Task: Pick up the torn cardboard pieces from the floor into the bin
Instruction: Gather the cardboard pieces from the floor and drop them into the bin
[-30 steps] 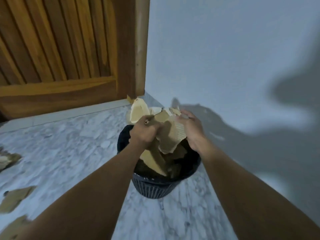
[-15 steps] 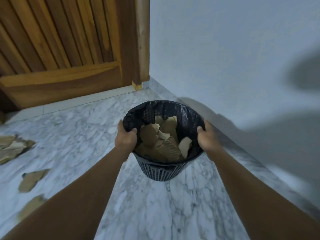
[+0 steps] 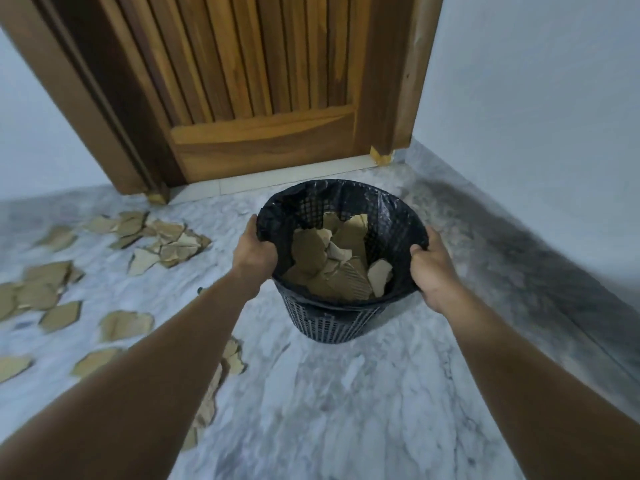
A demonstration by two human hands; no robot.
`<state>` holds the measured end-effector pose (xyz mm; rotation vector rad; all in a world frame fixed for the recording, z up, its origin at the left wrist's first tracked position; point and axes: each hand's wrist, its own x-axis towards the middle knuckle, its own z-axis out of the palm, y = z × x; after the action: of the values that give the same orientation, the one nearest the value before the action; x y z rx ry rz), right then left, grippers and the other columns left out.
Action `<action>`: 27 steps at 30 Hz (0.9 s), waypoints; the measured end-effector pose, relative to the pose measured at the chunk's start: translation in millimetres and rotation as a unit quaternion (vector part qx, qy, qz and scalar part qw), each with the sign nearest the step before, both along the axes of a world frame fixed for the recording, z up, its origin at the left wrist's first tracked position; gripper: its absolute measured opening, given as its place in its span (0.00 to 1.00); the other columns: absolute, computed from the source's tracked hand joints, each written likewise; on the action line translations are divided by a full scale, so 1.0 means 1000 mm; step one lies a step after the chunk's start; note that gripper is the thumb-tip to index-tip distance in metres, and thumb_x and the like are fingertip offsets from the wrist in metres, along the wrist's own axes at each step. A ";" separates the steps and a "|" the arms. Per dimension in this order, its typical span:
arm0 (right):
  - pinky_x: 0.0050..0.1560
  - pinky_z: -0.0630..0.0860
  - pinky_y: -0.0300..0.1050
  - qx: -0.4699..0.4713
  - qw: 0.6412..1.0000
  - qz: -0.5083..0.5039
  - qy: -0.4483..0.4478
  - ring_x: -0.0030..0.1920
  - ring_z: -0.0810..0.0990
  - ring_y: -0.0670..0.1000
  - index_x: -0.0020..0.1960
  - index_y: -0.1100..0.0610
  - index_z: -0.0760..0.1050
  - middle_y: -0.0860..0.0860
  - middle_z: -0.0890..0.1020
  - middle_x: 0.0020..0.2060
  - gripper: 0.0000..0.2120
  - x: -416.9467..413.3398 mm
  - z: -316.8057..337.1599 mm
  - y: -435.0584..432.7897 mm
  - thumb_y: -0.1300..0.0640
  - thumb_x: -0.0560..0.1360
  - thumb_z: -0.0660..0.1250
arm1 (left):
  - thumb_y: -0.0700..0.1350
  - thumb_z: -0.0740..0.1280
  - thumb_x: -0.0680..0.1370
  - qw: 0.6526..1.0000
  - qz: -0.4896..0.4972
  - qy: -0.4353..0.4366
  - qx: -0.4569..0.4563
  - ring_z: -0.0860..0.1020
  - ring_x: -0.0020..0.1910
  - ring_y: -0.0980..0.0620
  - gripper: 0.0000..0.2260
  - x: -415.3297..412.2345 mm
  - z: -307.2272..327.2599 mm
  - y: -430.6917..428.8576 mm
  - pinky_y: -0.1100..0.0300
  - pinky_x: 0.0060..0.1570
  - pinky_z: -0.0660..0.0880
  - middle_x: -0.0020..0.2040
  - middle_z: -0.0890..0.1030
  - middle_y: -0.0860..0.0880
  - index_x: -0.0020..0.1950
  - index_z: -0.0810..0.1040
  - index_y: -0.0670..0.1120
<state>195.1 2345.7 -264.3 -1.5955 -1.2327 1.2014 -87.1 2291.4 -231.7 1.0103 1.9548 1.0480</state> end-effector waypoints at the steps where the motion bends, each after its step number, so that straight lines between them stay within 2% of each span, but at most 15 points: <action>1: 0.73 0.67 0.61 -0.009 1.000 0.010 0.003 0.74 0.66 0.58 0.80 0.42 0.54 0.51 0.65 0.77 0.27 -0.016 -0.001 0.000 0.58 0.85 0.54 | 0.34 0.55 0.74 1.000 0.010 -0.004 -0.001 0.78 0.54 0.40 0.33 -0.014 0.000 -0.004 0.40 0.52 0.82 0.60 0.79 0.45 0.77 0.64 0.56; 6: 0.74 0.65 0.57 -0.021 0.998 0.047 -0.044 0.76 0.65 0.57 0.81 0.41 0.50 0.51 0.62 0.79 0.27 -0.074 0.002 -0.002 0.57 0.86 0.53 | 0.36 0.54 0.67 0.999 0.043 -0.018 0.007 0.78 0.60 0.38 0.38 -0.069 -0.021 -0.024 0.40 0.57 0.80 0.64 0.79 0.45 0.76 0.64 0.58; 9: 0.73 0.65 0.57 -0.046 0.986 0.095 -0.126 0.76 0.65 0.60 0.82 0.42 0.40 0.52 0.60 0.80 0.30 -0.088 0.009 -0.003 0.52 0.86 0.53 | 0.38 0.55 0.70 0.999 0.030 -0.025 -0.012 0.77 0.58 0.31 0.38 -0.075 -0.024 -0.040 0.37 0.52 0.80 0.65 0.77 0.41 0.79 0.57 0.60; 10: 0.72 0.65 0.57 -0.057 0.980 0.104 -0.161 0.75 0.65 0.61 0.82 0.43 0.38 0.54 0.60 0.79 0.32 -0.089 0.013 -0.005 0.49 0.86 0.53 | 0.39 0.57 0.72 0.999 0.016 -0.026 -0.023 0.77 0.60 0.30 0.38 -0.075 -0.021 -0.043 0.36 0.54 0.78 0.67 0.76 0.40 0.80 0.53 0.61; 12: 0.73 0.64 0.58 -0.063 0.965 0.109 -0.231 0.76 0.64 0.62 0.82 0.45 0.36 0.56 0.57 0.80 0.35 -0.094 0.028 -0.010 0.46 0.85 0.55 | 0.43 0.61 0.80 0.998 -0.007 -0.046 -0.032 0.74 0.65 0.31 0.36 -0.079 -0.016 -0.047 0.38 0.61 0.75 0.73 0.71 0.41 0.83 0.45 0.59; 14: 0.73 0.62 0.58 -0.038 0.954 0.099 -0.281 0.77 0.61 0.63 0.82 0.47 0.38 0.57 0.54 0.81 0.35 -0.105 0.050 -0.019 0.45 0.84 0.56 | 0.50 0.62 0.84 0.998 -0.019 -0.050 -0.037 0.71 0.71 0.35 0.36 -0.089 -0.007 -0.053 0.43 0.67 0.73 0.79 0.66 0.42 0.83 0.41 0.56; 15: 0.73 0.62 0.57 -0.021 0.950 0.095 -0.297 0.77 0.61 0.63 0.82 0.48 0.39 0.57 0.55 0.81 0.35 -0.110 0.061 -0.025 0.45 0.84 0.57 | 0.53 0.61 0.84 0.998 -0.028 -0.039 -0.032 0.71 0.71 0.37 0.36 -0.095 -0.002 -0.059 0.47 0.67 0.72 0.80 0.64 0.42 0.83 0.41 0.54; 16: 0.74 0.61 0.57 -0.004 0.946 0.098 -0.309 0.77 0.60 0.62 0.82 0.48 0.40 0.57 0.55 0.80 0.35 -0.120 0.071 -0.034 0.46 0.84 0.57 | 0.54 0.60 0.84 0.999 -0.031 -0.023 -0.029 0.74 0.68 0.38 0.35 -0.106 0.001 -0.069 0.51 0.62 0.74 0.80 0.64 0.42 0.83 0.41 0.53; 18: 0.75 0.59 0.57 0.034 0.936 0.114 -0.330 0.79 0.57 0.61 0.82 0.48 0.41 0.55 0.54 0.81 0.35 -0.143 0.086 -0.056 0.46 0.84 0.58 | 0.55 0.58 0.85 1.000 -0.024 0.003 -0.020 0.78 0.51 0.47 0.33 -0.129 0.005 -0.097 0.62 0.47 0.75 0.74 0.70 0.43 0.84 0.45 0.51; 19: 0.75 0.59 0.58 0.055 0.929 0.124 -0.344 0.79 0.56 0.60 0.82 0.47 0.42 0.54 0.53 0.81 0.35 -0.156 0.093 -0.070 0.46 0.83 0.59 | 0.56 0.58 0.85 0.999 -0.027 0.016 -0.023 0.79 0.51 0.47 0.32 -0.142 0.004 -0.114 0.63 0.47 0.75 0.70 0.72 0.45 0.84 0.46 0.51; 20: 0.74 0.60 0.58 0.081 0.921 0.132 -0.357 0.79 0.56 0.60 0.82 0.46 0.43 0.53 0.53 0.81 0.34 -0.171 0.097 -0.084 0.46 0.83 0.59 | 0.58 0.58 0.85 0.999 -0.030 0.026 -0.030 0.78 0.59 0.43 0.32 -0.156 -0.001 -0.131 0.59 0.55 0.75 0.74 0.72 0.43 0.84 0.47 0.50; 21: 0.73 0.62 0.59 0.110 0.913 0.139 -0.367 0.79 0.56 0.60 0.82 0.45 0.44 0.53 0.53 0.81 0.34 -0.189 0.101 -0.100 0.47 0.83 0.59 | 0.59 0.58 0.84 0.998 -0.029 0.029 -0.039 0.74 0.68 0.39 0.33 -0.170 -0.005 -0.150 0.54 0.63 0.71 0.76 0.69 0.40 0.84 0.48 0.49; 22: 0.72 0.63 0.59 0.138 0.907 0.143 -0.372 0.79 0.57 0.59 0.82 0.45 0.45 0.53 0.53 0.81 0.33 -0.207 0.101 -0.114 0.47 0.83 0.59 | 0.60 0.59 0.83 0.998 -0.022 0.028 -0.048 0.69 0.74 0.38 0.34 -0.183 -0.014 -0.170 0.50 0.68 0.67 0.78 0.66 0.39 0.84 0.49 0.49; 24: 0.72 0.64 0.60 0.187 0.895 0.155 -0.373 0.80 0.55 0.57 0.82 0.44 0.47 0.52 0.53 0.81 0.32 -0.248 0.096 -0.141 0.46 0.83 0.58 | 0.61 0.61 0.82 0.997 0.003 0.029 -0.070 0.66 0.76 0.38 0.36 -0.206 -0.034 -0.211 0.48 0.69 0.65 0.80 0.63 0.39 0.84 0.50 0.49; 27: 0.75 0.61 0.59 0.237 0.872 0.225 -0.365 0.80 0.51 0.54 0.82 0.47 0.49 0.52 0.53 0.81 0.30 -0.298 0.067 -0.174 0.45 0.84 0.57 | 0.63 0.65 0.79 0.990 0.040 0.062 -0.121 0.69 0.73 0.37 0.39 -0.224 -0.076 -0.274 0.49 0.66 0.68 0.77 0.68 0.38 0.83 0.52 0.48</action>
<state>-102.5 2171.9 -196.8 -1.4449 -2.2786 0.4319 -310.9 2017.2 -307.8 0.8857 2.1778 0.7814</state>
